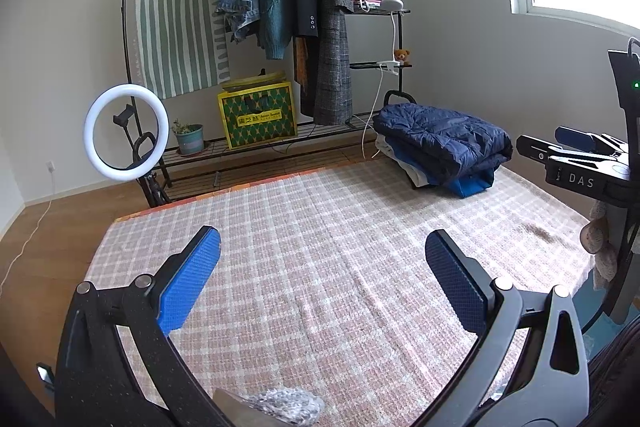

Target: Fold large clothes

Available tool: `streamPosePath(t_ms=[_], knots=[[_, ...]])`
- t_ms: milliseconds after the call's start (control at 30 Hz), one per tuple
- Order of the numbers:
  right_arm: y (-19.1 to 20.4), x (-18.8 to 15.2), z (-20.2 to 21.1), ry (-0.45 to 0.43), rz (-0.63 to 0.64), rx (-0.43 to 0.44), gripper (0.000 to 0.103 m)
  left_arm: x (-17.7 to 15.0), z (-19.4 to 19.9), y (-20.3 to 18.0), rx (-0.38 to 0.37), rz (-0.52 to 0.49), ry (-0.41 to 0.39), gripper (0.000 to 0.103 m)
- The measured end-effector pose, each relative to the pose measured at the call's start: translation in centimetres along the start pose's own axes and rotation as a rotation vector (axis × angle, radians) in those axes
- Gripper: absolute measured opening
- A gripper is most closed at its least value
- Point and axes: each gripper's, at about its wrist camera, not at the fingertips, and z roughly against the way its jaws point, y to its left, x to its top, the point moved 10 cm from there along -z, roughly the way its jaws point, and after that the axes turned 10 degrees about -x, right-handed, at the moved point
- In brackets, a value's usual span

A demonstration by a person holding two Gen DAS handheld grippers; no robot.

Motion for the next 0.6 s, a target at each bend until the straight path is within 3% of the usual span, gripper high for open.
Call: streamPosePath(t_ms=[600], knots=[[-0.14,0.01,-0.12,0.001,-0.013,0.0,0.082,0.01,0.28,-0.35,-0.004,0.002,0.004,0.103]])
